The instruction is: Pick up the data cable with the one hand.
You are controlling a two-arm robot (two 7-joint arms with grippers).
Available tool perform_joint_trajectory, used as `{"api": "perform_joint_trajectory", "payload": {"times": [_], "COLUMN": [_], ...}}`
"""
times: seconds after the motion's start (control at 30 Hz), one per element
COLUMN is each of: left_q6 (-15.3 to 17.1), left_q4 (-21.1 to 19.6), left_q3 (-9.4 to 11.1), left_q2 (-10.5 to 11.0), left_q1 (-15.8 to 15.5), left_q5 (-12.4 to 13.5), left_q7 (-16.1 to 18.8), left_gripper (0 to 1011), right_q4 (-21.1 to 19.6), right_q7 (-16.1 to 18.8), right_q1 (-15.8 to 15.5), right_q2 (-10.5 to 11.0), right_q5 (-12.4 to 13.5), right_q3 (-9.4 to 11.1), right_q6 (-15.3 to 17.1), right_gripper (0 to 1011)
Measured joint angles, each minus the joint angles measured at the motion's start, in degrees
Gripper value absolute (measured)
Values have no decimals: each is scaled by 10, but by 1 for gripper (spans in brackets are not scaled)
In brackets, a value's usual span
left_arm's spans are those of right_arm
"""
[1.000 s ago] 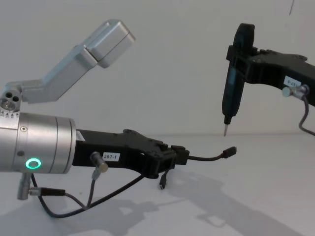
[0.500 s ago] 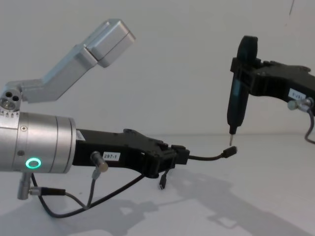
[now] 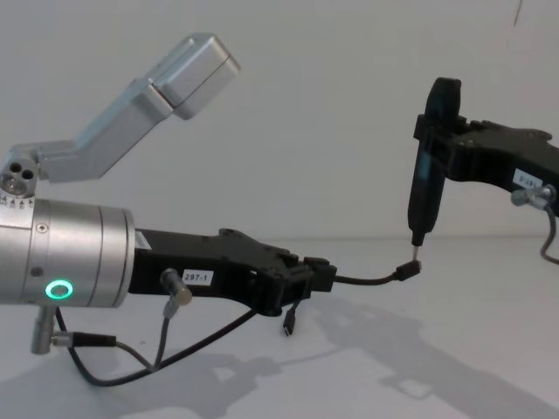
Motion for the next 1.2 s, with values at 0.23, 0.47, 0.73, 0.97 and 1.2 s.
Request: {"api": "perform_joint_trajectory", "payload": {"times": [0.23,0.47,0.73,0.97,1.2], "left_q6": [0,0,0,0,0], "left_q4": [0,0,0,0,0], "left_q3": [0,0,0,0,0], "left_q2": [0,0,0,0,0], "left_q1": [0,0,0,0,0], "left_q5": [0,0,0,0,0], "left_q7": [0,0,0,0,0], "left_gripper": [42,42,42,42,42], "right_q4": [9,9,1,-7,-11], "right_q7": [5,14,29,46,54], "right_q1": [4,5,4,5,6], "right_q2": [-3,-2,6,18,24], "right_q5": [0,4,16,28,35], "right_q3": [5,8,9,7,5], "right_q6": [-2,7,21,34,40], "right_gripper": [279,279,279,279,279]}}
